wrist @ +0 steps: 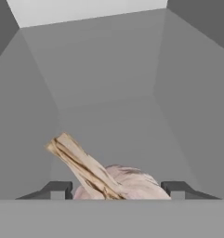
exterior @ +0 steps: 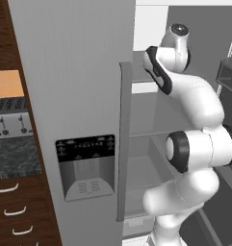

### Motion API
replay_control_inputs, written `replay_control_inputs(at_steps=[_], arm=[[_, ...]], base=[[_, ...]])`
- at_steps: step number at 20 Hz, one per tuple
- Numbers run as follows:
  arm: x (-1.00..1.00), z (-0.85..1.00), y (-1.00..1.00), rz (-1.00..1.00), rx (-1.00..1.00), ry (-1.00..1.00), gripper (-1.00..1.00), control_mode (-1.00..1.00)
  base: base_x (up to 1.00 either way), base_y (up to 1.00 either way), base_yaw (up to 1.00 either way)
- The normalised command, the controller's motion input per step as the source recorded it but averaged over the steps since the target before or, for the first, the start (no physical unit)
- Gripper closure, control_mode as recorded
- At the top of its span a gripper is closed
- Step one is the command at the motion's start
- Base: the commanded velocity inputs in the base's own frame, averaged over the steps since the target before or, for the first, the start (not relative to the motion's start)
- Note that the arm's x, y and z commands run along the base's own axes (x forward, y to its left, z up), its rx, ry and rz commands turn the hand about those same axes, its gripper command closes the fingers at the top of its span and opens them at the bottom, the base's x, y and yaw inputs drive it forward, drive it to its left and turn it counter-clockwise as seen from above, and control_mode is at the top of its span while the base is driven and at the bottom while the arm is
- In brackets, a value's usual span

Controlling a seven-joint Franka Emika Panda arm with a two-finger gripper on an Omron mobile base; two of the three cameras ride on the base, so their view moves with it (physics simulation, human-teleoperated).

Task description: Place one garlic and one chicken drumstick in each tupperware on the nearby counter, to pack two identical lunches.

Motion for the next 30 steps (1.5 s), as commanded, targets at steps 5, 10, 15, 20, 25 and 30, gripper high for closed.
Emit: replay_control_inputs(at_steps=[5, 10, 15, 20, 25, 30], arm=[[-1.0, 0.0, 0.0, 0.0, 0.0, 0.01, 1.0, -1.0], [-1.0, -0.08, 0.2, 0.0, 0.0, 0.01, 1.0, -1.0], [-1.0, -0.38, 0.31, 0.0, 0.0, 0.0, 1.0, -1.0], [-1.0, -0.45, 0.15, 0.0, 0.0, 0.0, 1.0, -1.0], [-1.0, -0.58, 0.24, 0.0, -0.01, 0.0, 1.0, -1.0], [-0.2, -0.15, 0.09, 0.0, -0.01, -0.01, 1.0, 1.0]], base=[[0.0, 0.0, 0.0], [0.0, 0.0, 0.0], [0.0, 0.0, 0.0], [0.0, 0.0, 0.0], [0.0, 0.0, 0.0], [-0.8, 0.52, 0.04]])
